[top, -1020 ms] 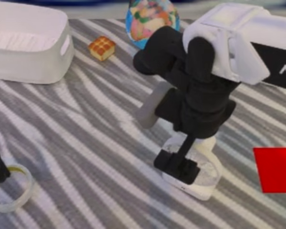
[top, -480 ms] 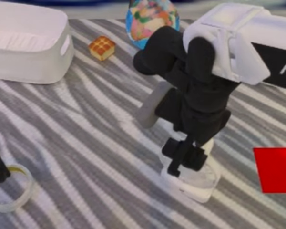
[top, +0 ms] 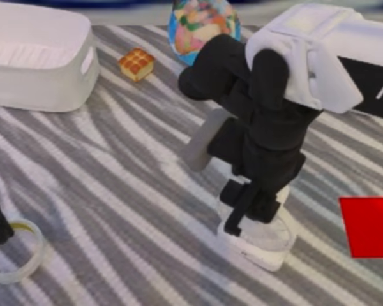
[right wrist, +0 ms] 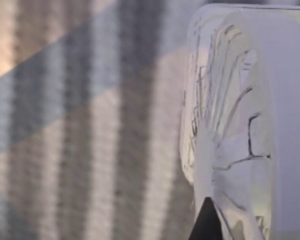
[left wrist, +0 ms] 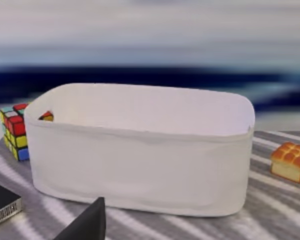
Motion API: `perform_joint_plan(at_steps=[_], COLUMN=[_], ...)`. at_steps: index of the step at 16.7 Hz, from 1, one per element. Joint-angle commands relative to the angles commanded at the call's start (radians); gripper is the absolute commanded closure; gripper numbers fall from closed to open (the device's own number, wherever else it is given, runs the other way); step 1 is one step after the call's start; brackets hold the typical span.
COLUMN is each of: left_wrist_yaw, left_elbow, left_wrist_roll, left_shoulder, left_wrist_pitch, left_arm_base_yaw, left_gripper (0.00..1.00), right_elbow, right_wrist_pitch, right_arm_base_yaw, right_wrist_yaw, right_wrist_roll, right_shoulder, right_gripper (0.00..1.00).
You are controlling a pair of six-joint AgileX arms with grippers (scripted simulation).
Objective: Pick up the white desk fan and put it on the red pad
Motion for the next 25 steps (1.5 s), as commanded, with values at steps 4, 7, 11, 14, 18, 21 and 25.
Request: perform_joint_plan(at_steps=[4,7,11,14,18,21,25], left_wrist_yaw=[0.000,0.000,0.000,0.000,0.000,0.000,0.000], left_elbow=[0.000,0.000,0.000,0.000,0.000,0.000,0.000], left_wrist_roll=[0.000,0.000,0.000,0.000,0.000,0.000,0.000], left_shoulder=[0.000,0.000,0.000,0.000,0.000,0.000,0.000], left_wrist_pitch=[0.000,0.000,0.000,0.000,0.000,0.000,0.000], left_arm_base_yaw=[0.000,0.000,0.000,0.000,0.000,0.000,0.000], left_gripper=[0.00,0.00,0.00,0.00,0.00,0.00,0.00], right_elbow=[0.000,0.018,0.143,0.201,0.198,0.172,0.098], right_wrist_pitch=[0.000,-0.018,-0.140,-0.198,-0.197,-0.197,-0.190], right_arm_base_yaw=[0.000,0.000,0.004,0.005,0.000,-0.033,-0.140], right_wrist_yaw=[0.000,0.000,0.000,0.000,0.000,-0.001,-0.003], right_wrist_roll=[0.000,0.000,0.000,-0.001,-0.001,-0.067,-0.294], right_shoulder=[0.000,-0.005,-0.002,-0.004,-0.004,-0.021,-0.080], right_gripper=[1.00,1.00,1.00,1.00,1.00,1.00,1.00])
